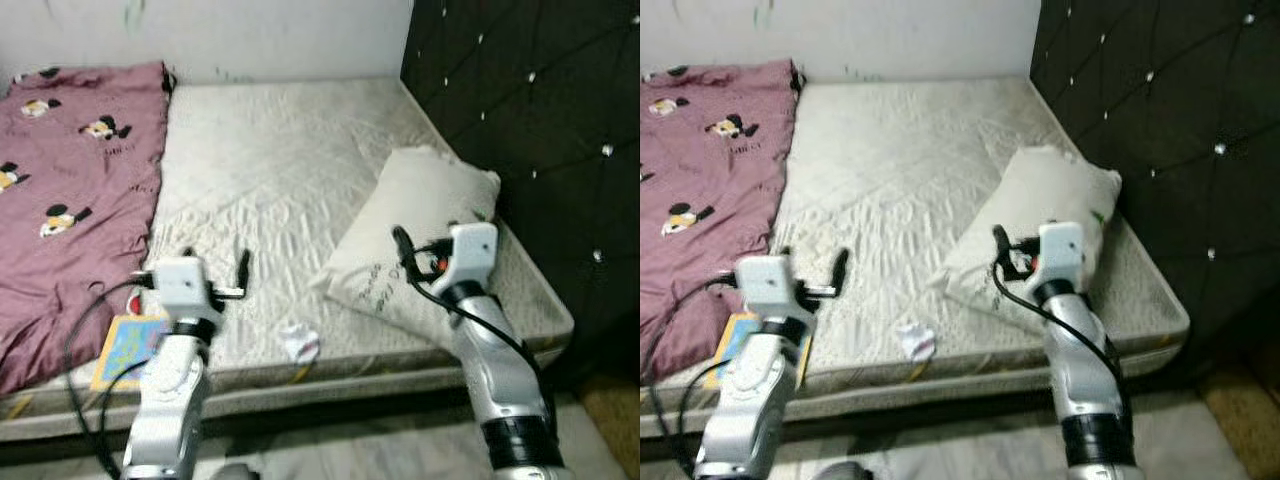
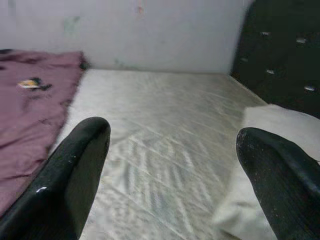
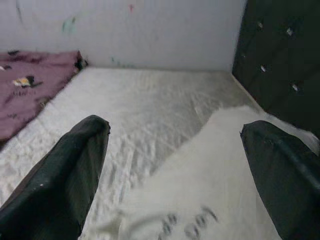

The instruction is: Clean up the room

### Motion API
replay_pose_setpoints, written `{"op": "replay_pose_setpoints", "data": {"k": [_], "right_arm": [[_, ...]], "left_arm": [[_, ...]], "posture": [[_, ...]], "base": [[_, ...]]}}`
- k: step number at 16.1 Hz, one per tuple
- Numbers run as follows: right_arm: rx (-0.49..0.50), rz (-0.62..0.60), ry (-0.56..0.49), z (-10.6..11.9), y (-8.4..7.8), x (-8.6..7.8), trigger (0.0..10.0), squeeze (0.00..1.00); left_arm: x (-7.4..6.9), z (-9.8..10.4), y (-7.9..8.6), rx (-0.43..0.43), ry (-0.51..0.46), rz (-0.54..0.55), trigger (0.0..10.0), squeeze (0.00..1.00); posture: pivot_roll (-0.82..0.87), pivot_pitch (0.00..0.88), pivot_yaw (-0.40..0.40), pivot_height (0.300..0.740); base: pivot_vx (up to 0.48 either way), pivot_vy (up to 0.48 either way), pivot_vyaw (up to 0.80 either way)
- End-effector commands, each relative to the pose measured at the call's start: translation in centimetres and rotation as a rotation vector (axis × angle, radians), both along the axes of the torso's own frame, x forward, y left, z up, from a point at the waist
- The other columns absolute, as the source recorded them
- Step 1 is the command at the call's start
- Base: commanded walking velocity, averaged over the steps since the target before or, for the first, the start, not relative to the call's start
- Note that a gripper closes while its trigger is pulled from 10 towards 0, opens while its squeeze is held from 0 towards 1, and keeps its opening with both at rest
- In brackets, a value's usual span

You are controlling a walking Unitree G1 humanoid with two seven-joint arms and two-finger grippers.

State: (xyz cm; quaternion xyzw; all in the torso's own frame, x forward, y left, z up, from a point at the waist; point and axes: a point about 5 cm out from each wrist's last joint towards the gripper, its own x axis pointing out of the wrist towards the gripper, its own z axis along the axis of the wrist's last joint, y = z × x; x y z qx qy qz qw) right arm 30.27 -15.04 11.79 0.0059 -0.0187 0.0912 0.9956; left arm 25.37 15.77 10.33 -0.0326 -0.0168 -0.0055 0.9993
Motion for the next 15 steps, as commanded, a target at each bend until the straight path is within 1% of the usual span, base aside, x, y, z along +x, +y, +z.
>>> {"op": "replay_pose_setpoints", "data": {"k": [1,4,9,11,12,14,15], "right_arm": [[0.003,0.028,-0.004,0.09,0.92,-0.05,10.0,0.0],[-0.013,0.031,0.0,-0.11,0.89,-0.17,10.0,0.0],[-0.018,0.037,0.002,-0.26,1.06,-0.06,10.0,0.0],[-0.011,0.036,0.004,-0.29,1.07,-0.04,10.0,0.0],[-0.011,0.036,0.003,-0.27,1.04,0.02,10.0,0.0],[-0.007,0.035,0.001,-0.23,1.05,0.07,10.0,0.0],[-0.007,0.034,0.001,-0.22,1.04,0.07,10.0,0.0]], "left_arm": [[-0.19,-0.27,0.62,0.014,0.017,0.025,10.0,0.0],[-0.2,-0.36,0.71,0.013,0.023,0.031,10.0,0.0],[-0.2,-0.61,0.57,0.022,0.032,0.031,10.0,0.0],[-0.18,-0.63,0.59,0.02,0.031,0.041,10.0,0.0],[-0.04,-0.6,0.68,0.043,0.031,0.057,10.0,0.0],[0.01,-0.66,0.64,-0.001,0.037,0.043,10.0,0.0],[0.02,-0.61,0.63,0.005,0.036,0.041,10.0,0.0]], "posture": [[0.0,0.047,-0.043,0.74],[0.01,0.045,-0.047,0.74],[0.01,0.037,-0.047,0.74],[0.01,0.036,-0.048,0.74],[0.01,0.035,-0.05,0.74],[0.01,0.036,-0.05,0.74],[0.01,0.04,-0.05,0.74]], "base": [[0.0,0.0,0.0],[0.0,0.0,0.0],[0.0,0.0,0.7],[0.0,0.0,0.0],[0.0,0.0,0.0],[0.0,0.0,0.0],[0.0,0.0,0.0]]}}
